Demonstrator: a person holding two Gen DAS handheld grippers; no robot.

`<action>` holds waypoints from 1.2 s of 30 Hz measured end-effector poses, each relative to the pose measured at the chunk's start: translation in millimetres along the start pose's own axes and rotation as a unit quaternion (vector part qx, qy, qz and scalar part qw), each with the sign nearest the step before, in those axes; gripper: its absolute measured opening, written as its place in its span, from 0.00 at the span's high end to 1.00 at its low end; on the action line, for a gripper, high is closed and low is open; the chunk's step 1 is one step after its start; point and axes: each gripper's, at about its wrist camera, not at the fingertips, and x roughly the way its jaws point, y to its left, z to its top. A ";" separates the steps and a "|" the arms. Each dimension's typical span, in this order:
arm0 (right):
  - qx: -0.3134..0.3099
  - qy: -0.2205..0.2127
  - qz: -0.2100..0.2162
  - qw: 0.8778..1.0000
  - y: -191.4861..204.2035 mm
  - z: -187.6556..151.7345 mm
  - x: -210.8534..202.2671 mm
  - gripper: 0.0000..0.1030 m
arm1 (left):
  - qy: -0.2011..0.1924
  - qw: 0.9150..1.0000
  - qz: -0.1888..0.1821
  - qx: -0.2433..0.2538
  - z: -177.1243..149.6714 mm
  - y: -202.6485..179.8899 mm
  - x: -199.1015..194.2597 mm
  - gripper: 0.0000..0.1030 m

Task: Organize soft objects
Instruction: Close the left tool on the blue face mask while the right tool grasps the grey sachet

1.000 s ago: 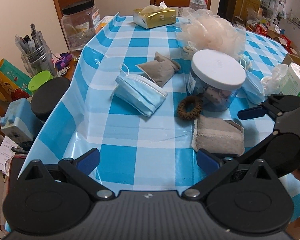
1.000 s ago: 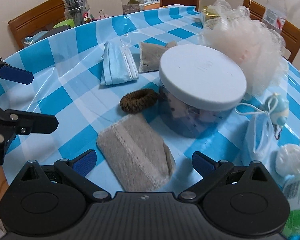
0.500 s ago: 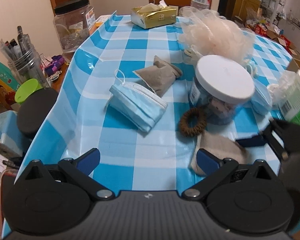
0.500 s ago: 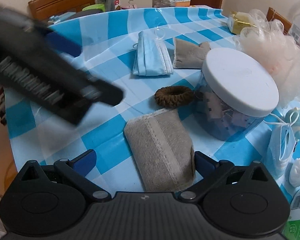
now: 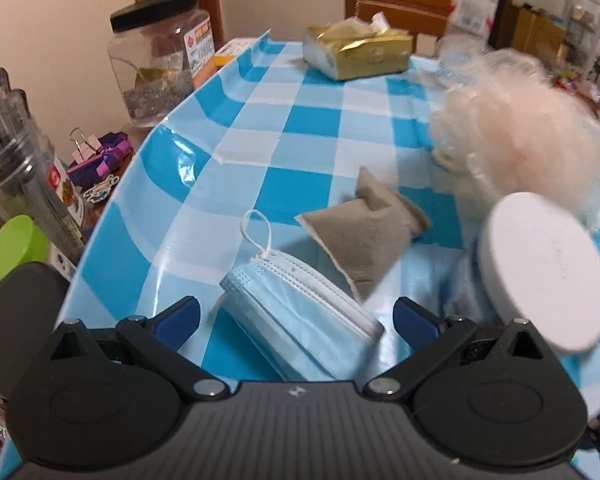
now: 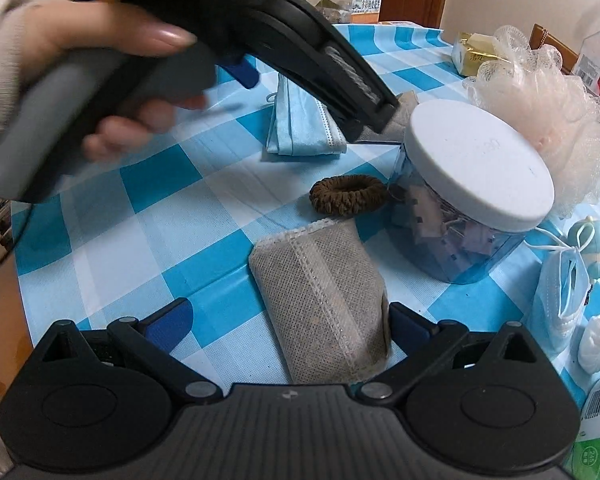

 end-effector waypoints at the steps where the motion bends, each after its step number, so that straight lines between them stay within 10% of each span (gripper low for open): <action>1: 0.000 0.002 0.000 1.000 0.1 0.6 0.1 0.00 | 0.004 1.000 0.008 0.001 0.9 -1.6 4.9 0.01; 18: -0.001 0.001 -0.001 1.000 -0.1 0.8 1.8 0.00 | 0.030 0.999 0.009 0.011 -14.5 -5.0 1.7 0.01; 26: -0.002 -0.008 -0.002 1.000 0.5 -5.0 -1.0 0.00 | 0.011 1.000 0.004 -0.024 -4.4 -5.1 7.9 0.28; 36: -0.033 0.003 0.020 0.999 -4.3 3.8 3.1 0.00 | 0.007 1.000 0.002 -0.021 -4.3 -1.9 6.1 0.32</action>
